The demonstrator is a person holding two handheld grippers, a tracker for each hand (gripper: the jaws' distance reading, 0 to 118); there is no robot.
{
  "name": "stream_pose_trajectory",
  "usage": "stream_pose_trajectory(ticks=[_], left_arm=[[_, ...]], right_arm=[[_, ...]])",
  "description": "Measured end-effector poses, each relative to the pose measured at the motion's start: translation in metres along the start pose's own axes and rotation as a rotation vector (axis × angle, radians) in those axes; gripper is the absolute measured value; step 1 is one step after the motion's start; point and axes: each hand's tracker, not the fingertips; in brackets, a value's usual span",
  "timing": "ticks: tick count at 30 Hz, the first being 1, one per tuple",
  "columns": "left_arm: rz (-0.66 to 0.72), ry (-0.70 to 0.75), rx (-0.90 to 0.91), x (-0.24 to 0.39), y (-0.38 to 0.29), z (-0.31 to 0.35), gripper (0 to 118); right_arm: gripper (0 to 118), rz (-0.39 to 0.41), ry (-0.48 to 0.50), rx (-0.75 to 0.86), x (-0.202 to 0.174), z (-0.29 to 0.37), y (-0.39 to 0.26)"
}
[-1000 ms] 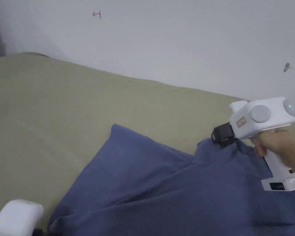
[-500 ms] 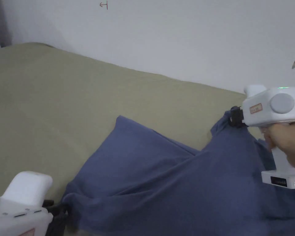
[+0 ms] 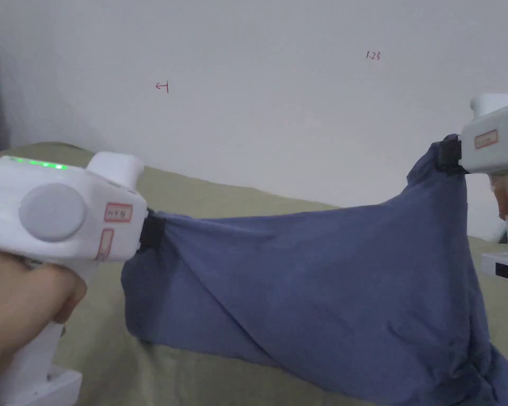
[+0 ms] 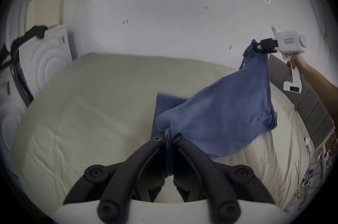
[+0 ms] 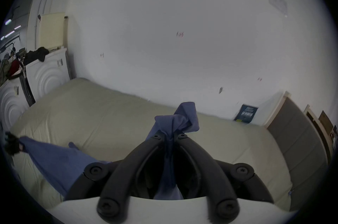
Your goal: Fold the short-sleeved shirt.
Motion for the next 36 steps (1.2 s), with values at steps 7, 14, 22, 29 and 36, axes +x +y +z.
stream_pose_trajectory(ticks=[7,14,22,29,36], left_arm=[[-0.004,0.034,0.134,0.004,0.128,-0.004,3],[-0.075,0.120,0.210,0.017,0.218,0.016,3],[-0.115,0.171,0.295,0.034,0.262,0.052,3],[-0.135,0.185,0.330,0.030,0.257,0.074,3],[-0.128,0.175,0.375,0.029,0.281,0.103,3]], right_arm=[[7,0.015,-0.109,0.093,0.040,0.055,0.057],[7,-0.035,-0.200,0.233,0.063,0.123,0.115],[7,-0.048,-0.259,0.327,0.069,0.172,0.156],[7,-0.072,-0.241,0.362,0.065,0.199,0.161],[7,-0.044,-0.282,0.437,0.055,0.245,0.205]])
